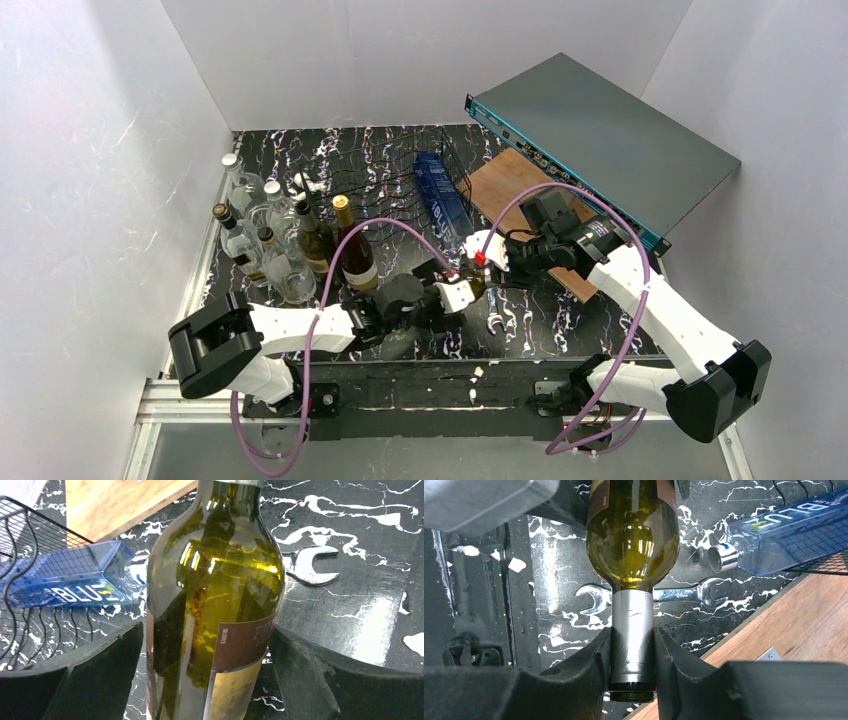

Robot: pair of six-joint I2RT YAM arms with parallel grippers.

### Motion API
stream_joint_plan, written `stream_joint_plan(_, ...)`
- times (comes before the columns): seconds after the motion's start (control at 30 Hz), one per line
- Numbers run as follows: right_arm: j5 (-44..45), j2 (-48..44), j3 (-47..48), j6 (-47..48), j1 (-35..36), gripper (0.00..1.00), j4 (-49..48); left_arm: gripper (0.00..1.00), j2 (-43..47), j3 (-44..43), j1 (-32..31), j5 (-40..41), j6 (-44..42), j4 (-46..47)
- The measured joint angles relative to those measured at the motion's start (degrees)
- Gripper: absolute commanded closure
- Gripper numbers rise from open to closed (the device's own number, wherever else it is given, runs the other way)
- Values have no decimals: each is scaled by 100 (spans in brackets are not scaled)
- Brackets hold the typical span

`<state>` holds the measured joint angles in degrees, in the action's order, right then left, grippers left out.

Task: Take the wine bottle off the wine rack
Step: Pick up the wine bottle from the wine rack.

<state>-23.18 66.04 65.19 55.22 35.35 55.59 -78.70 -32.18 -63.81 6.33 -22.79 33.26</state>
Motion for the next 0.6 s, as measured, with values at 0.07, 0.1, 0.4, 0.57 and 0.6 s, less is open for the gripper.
stream_joint_plan(0.07, -17, 0, 4, -7, -4, 99, 0, 19, -50, 0, 15, 0, 55, 17)
stream_joint_plan(0.1, -22, 0, 7, -20, -4, 99, 0, 21, -63, 0, 24, -2, 74, 26)
stream_joint_plan(0.4, -57, 0, 28, -50, -15, 98, 7, 98, -72, 0, 52, -107, 92, 59)
stream_joint_plan(0.57, -63, 0, 28, -109, -26, 61, 4, 100, -70, 0, 74, -190, 103, 59)
stream_joint_plan(0.6, -66, 0, 28, -122, -31, 53, 2, 100, -63, 0, 76, -214, 118, 57)
